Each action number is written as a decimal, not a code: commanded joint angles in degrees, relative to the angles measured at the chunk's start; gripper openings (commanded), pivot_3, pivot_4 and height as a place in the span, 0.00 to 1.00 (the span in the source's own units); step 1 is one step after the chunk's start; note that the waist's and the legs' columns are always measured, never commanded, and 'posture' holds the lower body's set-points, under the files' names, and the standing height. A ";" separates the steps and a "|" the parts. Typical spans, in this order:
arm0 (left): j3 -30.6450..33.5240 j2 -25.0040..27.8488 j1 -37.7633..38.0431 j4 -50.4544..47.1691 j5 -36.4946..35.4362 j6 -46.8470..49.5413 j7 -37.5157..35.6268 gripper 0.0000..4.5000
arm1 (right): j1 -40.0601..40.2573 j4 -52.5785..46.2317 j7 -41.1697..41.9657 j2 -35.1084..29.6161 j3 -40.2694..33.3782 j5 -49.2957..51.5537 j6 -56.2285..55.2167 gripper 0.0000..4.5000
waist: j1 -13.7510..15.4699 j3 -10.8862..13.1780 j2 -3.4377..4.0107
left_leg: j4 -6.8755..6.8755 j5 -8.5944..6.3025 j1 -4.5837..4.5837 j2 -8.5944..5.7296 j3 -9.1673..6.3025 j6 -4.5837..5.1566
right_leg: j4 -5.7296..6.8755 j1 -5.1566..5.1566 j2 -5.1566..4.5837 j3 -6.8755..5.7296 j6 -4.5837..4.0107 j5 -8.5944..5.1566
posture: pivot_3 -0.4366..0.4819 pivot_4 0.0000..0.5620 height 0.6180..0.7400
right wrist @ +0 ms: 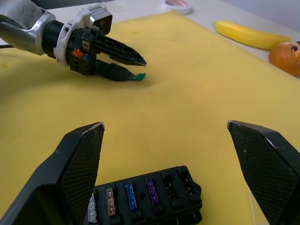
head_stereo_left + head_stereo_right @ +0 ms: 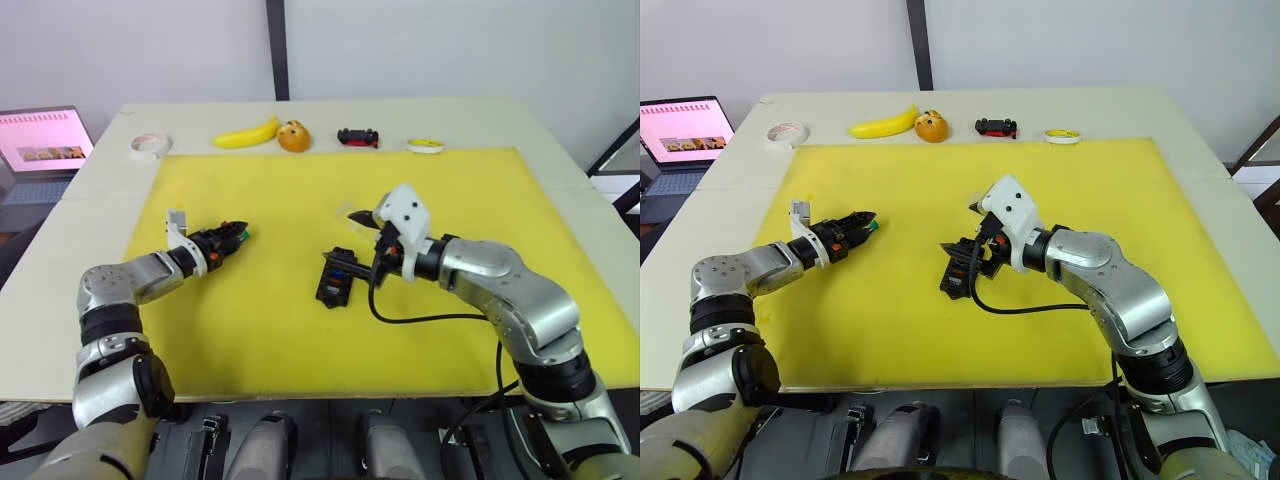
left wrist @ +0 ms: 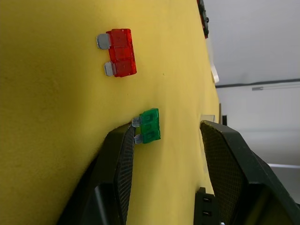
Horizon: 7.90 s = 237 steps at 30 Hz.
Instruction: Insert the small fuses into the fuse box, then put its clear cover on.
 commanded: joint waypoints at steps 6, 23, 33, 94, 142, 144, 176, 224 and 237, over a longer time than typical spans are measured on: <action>-0.26 -0.67 0.08 2.15 2.00 -0.07 0.39 0.52 | -0.88 -1.95 0.18 -0.19 -1.66 0.28 -0.57 1.00 | 0.02 0.00 0.00 | 0.00 0.00 0.00 0.00 0.00 0.00 | 0.00 0.00 0.00 0.00 0.00 0.00 | 0.48 0.27 1.00; -0.85 -1.43 1.27 -0.09 3.10 0.12 0.70 0.22 | -1.09 -1.54 0.64 -0.55 -1.99 0.22 -0.63 1.00 | -0.04 0.00 0.00 | -0.01 0.00 0.00 0.00 0.00 0.00 | -0.02 0.00 0.00 0.00 0.00 0.00 | 0.48 0.27 1.00; 0.73 -0.64 2.05 -1.26 3.54 0.56 1.04 0.01 | -1.10 -1.41 0.93 -0.56 -2.14 0.31 -0.52 1.00 | -0.24 -0.02 0.03 | -0.08 0.00 0.02 0.01 0.01 -0.01 | -0.02 -0.02 0.00 0.00 0.00 0.00 | 0.48 0.27 1.00; -15.53 1.05 16.82 -52.09 -57.47 -10.97 16.06 0.00 | -9.30 6.09 -31.53 16.78 -15.97 54.78 13.13 0.61 | -0.50 0.05 -0.13 | -0.72 0.39 -0.44 0.13 0.06 -0.61 | -0.14 -0.87 0.10 0.16 -0.21 0.12 | 0.48 0.27 1.00; -18.38 20.80 14.52 -51.18 -47.84 -1.14 -2.62 0.78 | -11.54 7.64 -31.79 4.63 -12.92 67.89 14.88 0.00 | -0.66 0.07 -0.10 | -0.73 0.36 -0.47 0.15 0.06 -0.54 | -0.14 -0.91 0.17 0.15 -0.21 0.11 | 0.48 0.27 1.00; -20.83 28.01 13.72 -54.01 -35.23 -1.32 -16.39 0.87 | -14.08 8.37 -27.33 0.03 -12.11 66.32 17.95 0.00 | -0.81 0.14 -0.03 | -0.73 0.31 -0.58 0.12 0.09 -0.43 | -0.16 -0.99 0.23 0.14 -0.21 0.11 | 0.48 0.27 1.00; -47.84 15.13 3.65 -32.76 37.71 -56.17 -58.77 0.99 | -38.15 23.90 29.45 -12.18 27.50 -4.99 5.95 0.00 | -0.52 0.31 0.15 | -0.49 0.35 -0.94 0.17 0.11 -0.49 | -0.24 -1.21 0.16 0.00 -0.17 0.13 | 0.48 0.27 1.00; -46.88 10.59 2.40 -31.27 41.70 -57.35 -58.64 0.99 | -34.76 27.73 34.32 -6.29 26.64 -16.99 4.65 0.00 | -0.62 0.31 0.15 | -0.04 0.35 -0.94 0.11 0.08 -0.50 | 0.31 -1.29 0.13 -0.01 -0.17 0.13 | 0.48 0.27 1.00; -46.88 10.38 2.55 -30.94 42.28 -57.98 -58.55 0.99 | -34.12 28.61 35.03 -5.98 26.70 -18.84 3.01 0.00 | -0.64 0.31 0.15 | 0.02 0.34 -0.95 0.11 0.08 -0.50 | 0.37 -1.29 0.13 -0.01 -0.17 0.13 | 0.48 0.27 1.00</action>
